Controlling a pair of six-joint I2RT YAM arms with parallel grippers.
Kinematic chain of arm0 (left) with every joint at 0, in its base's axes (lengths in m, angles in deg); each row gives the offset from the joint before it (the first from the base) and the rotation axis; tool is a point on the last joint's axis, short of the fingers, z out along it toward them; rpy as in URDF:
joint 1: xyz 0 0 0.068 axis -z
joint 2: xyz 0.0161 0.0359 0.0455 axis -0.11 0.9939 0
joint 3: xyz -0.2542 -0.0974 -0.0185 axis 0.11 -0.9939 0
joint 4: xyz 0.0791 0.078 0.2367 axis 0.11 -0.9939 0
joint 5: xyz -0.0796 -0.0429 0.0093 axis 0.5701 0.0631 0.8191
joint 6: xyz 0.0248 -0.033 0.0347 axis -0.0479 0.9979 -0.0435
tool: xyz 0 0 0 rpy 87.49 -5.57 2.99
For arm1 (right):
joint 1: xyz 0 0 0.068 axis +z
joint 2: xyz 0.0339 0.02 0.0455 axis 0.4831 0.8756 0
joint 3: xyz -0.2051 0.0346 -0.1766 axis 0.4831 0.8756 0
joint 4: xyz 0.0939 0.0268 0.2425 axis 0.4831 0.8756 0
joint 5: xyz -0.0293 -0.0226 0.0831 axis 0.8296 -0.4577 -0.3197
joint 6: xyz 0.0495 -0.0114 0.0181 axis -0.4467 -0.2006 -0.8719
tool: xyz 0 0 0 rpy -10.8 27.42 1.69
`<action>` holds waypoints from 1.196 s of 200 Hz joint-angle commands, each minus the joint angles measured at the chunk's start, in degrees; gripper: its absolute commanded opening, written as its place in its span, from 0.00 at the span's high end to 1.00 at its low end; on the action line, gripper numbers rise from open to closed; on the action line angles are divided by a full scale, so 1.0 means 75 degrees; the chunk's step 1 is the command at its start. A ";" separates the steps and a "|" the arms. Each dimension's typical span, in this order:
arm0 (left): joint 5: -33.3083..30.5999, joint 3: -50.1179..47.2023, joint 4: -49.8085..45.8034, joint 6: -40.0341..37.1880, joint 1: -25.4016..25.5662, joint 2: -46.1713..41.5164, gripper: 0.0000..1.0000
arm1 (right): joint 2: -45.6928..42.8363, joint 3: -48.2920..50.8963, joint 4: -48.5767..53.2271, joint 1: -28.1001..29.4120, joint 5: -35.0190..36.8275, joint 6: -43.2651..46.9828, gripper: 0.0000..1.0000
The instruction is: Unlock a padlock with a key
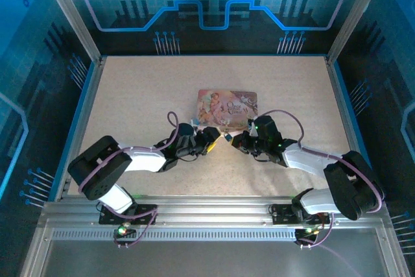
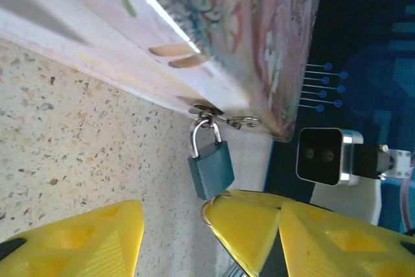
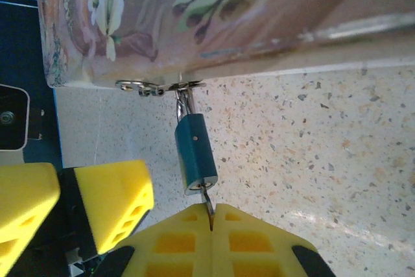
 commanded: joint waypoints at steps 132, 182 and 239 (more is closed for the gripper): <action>0.0235 0.0679 0.1598 0.0791 0.0259 0.1428 0.47 | 0.0083 -0.0051 -0.0342 0.0371 0.0210 -0.0953 1.00; 0.0183 0.0682 0.1330 0.0869 0.0290 0.1528 0.46 | -0.0033 -0.0186 -0.0188 0.0368 0.0343 -0.0999 1.00; -0.0361 0.0846 -0.0413 0.0698 0.0389 0.0823 0.46 | 0.0124 -0.0203 -0.0247 0.0371 0.0332 -0.1033 0.99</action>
